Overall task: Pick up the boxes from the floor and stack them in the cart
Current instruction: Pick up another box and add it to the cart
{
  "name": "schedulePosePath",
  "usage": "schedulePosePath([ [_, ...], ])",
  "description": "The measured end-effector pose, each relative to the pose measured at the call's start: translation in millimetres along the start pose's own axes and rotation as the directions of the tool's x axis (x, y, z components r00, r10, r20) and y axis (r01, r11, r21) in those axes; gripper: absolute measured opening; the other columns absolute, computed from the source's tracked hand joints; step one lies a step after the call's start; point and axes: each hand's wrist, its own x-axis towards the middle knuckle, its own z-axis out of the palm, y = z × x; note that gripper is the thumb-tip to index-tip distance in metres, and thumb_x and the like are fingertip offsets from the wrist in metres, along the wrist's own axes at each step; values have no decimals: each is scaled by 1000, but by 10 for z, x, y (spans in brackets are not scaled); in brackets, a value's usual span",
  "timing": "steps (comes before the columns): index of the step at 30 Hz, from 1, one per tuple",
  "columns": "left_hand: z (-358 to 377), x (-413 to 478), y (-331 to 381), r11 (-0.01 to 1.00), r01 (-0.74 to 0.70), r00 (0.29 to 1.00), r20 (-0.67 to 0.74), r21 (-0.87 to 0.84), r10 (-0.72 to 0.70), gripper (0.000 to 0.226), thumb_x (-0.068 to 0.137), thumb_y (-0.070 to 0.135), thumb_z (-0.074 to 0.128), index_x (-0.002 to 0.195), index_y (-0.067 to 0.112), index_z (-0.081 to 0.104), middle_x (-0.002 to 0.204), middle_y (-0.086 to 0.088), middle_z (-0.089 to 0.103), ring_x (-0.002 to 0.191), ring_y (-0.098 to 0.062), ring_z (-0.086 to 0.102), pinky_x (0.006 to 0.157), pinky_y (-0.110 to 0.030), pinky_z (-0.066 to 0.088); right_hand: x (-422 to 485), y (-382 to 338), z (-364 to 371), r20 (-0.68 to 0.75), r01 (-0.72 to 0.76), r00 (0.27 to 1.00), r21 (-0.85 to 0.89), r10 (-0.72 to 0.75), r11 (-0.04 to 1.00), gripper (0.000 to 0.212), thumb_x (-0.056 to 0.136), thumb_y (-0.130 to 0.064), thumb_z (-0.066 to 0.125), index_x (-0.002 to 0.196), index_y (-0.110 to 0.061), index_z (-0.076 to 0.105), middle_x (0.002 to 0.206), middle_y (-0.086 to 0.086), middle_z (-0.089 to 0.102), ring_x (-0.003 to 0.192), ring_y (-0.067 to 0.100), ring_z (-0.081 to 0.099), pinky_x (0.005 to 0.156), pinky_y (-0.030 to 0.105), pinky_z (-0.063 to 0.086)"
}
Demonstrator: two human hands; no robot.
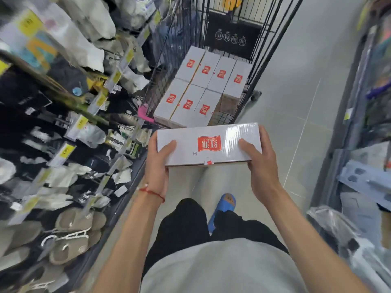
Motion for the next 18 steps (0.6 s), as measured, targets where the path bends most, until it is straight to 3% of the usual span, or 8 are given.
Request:
schedulePosePath([
  [3, 219, 197, 98, 999, -6, 997, -77, -34, 3, 48, 79, 26, 68, 126, 26, 57, 122, -1, 69, 112, -21, 65, 88, -41, 49, 426, -244, 9, 86, 5, 996, -50, -1, 999, 42, 98, -16, 66, 138, -25, 54, 124, 0, 69, 114, 19, 67, 80, 22, 53],
  [7, 398, 584, 204, 999, -22, 985, -171, -49, 13, 49, 78, 31, 69, 126, 31, 59, 126, -1, 68, 120, -25, 63, 99, -47, 47, 957, -439, 100, 133, 22, 991, -110, -7, 994, 45, 97, -16, 68, 138, -28, 55, 128, 1, 68, 121, 24, 65, 93, 37, 57],
  [11, 519, 1025, 341, 999, 0, 978, -207, -54, -11, 55, 78, 34, 72, 130, 36, 56, 129, 4, 67, 120, -19, 63, 103, -46, 46, 1450, -579, 302, 113, -1, 993, -148, 18, 989, 53, 97, -15, 69, 144, -31, 50, 130, -6, 66, 117, 15, 66, 83, 27, 60],
  [15, 552, 1367, 430, 997, 46, 969, -241, -66, -60, 40, 84, 27, 72, 121, 38, 58, 122, 3, 70, 112, -22, 67, 86, -39, 52, 1793, -672, 477, 109, -75, 989, -173, 95, 982, 54, 97, -17, 70, 143, -37, 47, 128, -8, 65, 111, 13, 68, 76, 23, 60],
  [18, 598, 1577, 470, 995, 67, 955, -286, -73, -85, 42, 90, 20, 70, 129, 29, 55, 119, 0, 71, 107, -22, 69, 72, -31, 53, 2073, -662, 541, 129, -99, 984, -194, 126, 976, 58, 94, -15, 74, 142, -36, 48, 132, -8, 65, 117, 15, 66, 88, 32, 61],
])
